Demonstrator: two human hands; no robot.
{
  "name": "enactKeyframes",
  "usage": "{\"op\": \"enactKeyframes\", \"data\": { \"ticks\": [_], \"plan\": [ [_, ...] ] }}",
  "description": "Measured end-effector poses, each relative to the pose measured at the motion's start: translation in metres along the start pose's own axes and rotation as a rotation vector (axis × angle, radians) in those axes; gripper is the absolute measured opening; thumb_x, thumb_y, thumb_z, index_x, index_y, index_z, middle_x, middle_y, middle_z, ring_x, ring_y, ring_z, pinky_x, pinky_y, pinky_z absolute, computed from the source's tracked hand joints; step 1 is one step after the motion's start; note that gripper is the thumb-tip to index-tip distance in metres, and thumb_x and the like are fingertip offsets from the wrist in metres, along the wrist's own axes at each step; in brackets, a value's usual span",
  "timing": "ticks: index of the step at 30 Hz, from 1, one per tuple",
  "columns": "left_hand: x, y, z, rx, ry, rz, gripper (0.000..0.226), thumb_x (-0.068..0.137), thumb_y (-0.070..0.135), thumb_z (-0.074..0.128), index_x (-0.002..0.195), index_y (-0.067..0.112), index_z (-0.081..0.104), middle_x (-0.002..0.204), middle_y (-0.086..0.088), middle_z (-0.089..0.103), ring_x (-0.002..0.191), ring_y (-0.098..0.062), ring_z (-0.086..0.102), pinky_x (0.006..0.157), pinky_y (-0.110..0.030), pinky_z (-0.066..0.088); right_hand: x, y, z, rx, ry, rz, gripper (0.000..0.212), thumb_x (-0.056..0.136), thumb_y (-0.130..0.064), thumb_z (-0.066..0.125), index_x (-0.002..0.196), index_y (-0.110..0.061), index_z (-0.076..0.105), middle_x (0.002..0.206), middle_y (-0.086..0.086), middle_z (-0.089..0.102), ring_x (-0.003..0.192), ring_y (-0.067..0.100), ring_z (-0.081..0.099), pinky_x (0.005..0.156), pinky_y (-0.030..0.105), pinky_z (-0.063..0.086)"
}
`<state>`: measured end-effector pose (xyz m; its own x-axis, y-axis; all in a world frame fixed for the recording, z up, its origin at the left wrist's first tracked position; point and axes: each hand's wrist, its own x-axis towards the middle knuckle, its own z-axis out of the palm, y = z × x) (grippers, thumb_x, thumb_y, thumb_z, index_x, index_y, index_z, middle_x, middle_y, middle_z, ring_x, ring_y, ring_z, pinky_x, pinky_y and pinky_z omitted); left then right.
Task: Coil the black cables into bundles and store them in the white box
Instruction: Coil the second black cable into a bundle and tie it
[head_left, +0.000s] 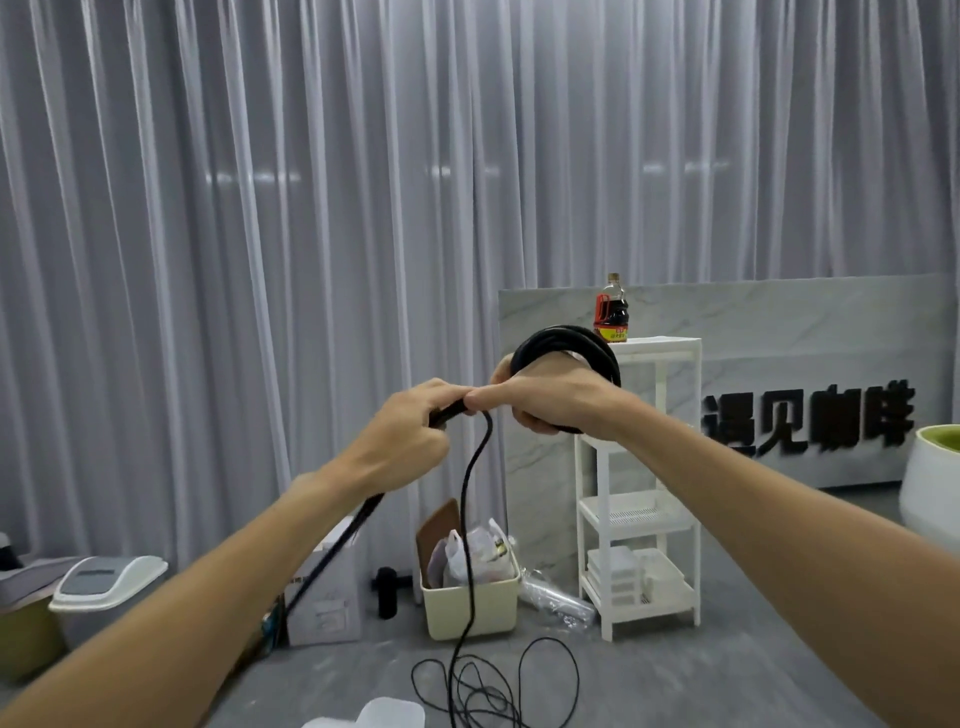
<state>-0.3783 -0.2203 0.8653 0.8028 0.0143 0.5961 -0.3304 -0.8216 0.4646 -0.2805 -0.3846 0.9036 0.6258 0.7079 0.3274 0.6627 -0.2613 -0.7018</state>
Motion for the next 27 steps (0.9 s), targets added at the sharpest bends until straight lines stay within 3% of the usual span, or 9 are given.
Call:
{"op": "enactKeyframes", "data": {
  "ticks": [4,8,10,11,14,17,20,23,27],
  "plan": [
    [-0.006,-0.004,-0.001,-0.098,-0.019,0.003,0.065,0.080,-0.014,0.040,0.121,0.030,0.062,0.108,0.008,0.069,0.094,-0.001,0.062,0.078,-0.018,0.049,-0.004,0.004,0.000,-0.040,-0.046,0.015,0.036,0.084,-0.044,0.071,0.096,-0.010,0.073,0.048,-0.004,0.046,0.041,0.011,0.037,0.039,0.020,0.030],
    [-0.009,-0.008,-0.001,-0.232,0.064,0.021,0.055,0.089,-0.019,0.032,0.112,0.024,0.057,0.099,0.005,0.076,0.096,-0.014,0.070,0.086,-0.019,0.049,-0.006,0.000,-0.001,0.032,-0.182,0.087,0.038,0.082,-0.050,0.073,0.088,-0.012,0.076,0.052,-0.001,0.046,0.043,0.013,0.038,0.042,0.021,0.033],
    [-0.010,-0.008,-0.001,-0.247,0.081,0.010,0.045,0.091,-0.019,0.031,0.102,0.018,0.053,0.101,0.003,0.076,0.096,-0.036,0.067,0.093,-0.031,0.045,-0.006,-0.001,-0.003,0.078,-0.250,0.124,0.040,0.083,-0.051,0.073,0.086,-0.011,0.077,0.051,-0.001,0.042,0.044,0.014,0.036,0.043,0.022,0.032],
    [-0.011,-0.007,0.000,-0.244,0.084,-0.004,0.041,0.091,-0.018,0.032,0.098,0.017,0.053,0.104,0.003,0.074,0.099,-0.037,0.064,0.094,-0.036,0.044,-0.006,-0.002,-0.004,0.092,-0.277,0.132,0.038,0.085,-0.049,0.071,0.083,-0.011,0.076,0.051,-0.001,0.041,0.044,0.014,0.034,0.043,0.022,0.032],
    [-0.011,-0.005,-0.003,-0.190,0.139,-0.065,0.034,0.094,-0.007,0.047,0.090,0.026,0.057,0.109,0.006,0.058,0.108,-0.012,0.054,0.095,-0.023,0.036,-0.006,-0.001,-0.005,0.184,-0.332,0.165,0.032,0.094,-0.035,0.064,0.076,-0.010,0.073,0.049,-0.002,0.040,0.043,0.013,0.033,0.043,0.021,0.030],
    [-0.010,-0.004,-0.004,-0.043,0.248,-0.152,0.023,0.087,0.010,0.069,0.088,0.029,0.055,0.097,0.003,0.043,0.089,-0.010,0.045,0.077,-0.020,0.036,-0.005,0.002,-0.001,0.326,-0.278,0.208,0.026,0.095,-0.028,0.061,0.078,-0.008,0.065,0.049,-0.002,0.038,0.042,0.013,0.031,0.042,0.022,0.029],
    [-0.014,0.001,-0.006,-0.012,0.350,-0.232,0.022,0.075,0.026,0.075,0.082,0.022,0.054,0.077,0.006,0.050,0.071,-0.008,0.044,0.064,-0.027,0.038,-0.004,0.005,0.004,0.395,-0.214,0.237,0.024,0.096,-0.025,0.060,0.081,-0.007,0.062,0.050,-0.002,0.038,0.041,0.012,0.031,0.042,0.023,0.027],
    [-0.017,0.008,-0.005,-0.118,0.301,-0.355,0.031,0.075,0.050,0.061,0.071,0.020,0.067,0.053,0.015,0.055,0.056,-0.005,0.049,0.065,-0.029,0.042,-0.002,0.009,0.010,0.411,-0.134,0.248,0.022,0.094,-0.023,0.061,0.080,-0.006,0.064,0.051,-0.002,0.039,0.041,0.012,0.032,0.042,0.024,0.027],
    [-0.009,0.018,0.007,-0.359,0.163,-0.541,0.045,0.097,0.052,0.053,0.090,0.012,0.074,0.077,0.003,0.077,0.061,-0.006,0.067,0.062,-0.023,0.053,0.001,0.010,0.017,0.403,-0.082,0.203,0.021,0.091,-0.024,0.064,0.079,-0.007,0.068,0.049,-0.002,0.043,0.040,0.012,0.035,0.041,0.023,0.031]
  ]
}}
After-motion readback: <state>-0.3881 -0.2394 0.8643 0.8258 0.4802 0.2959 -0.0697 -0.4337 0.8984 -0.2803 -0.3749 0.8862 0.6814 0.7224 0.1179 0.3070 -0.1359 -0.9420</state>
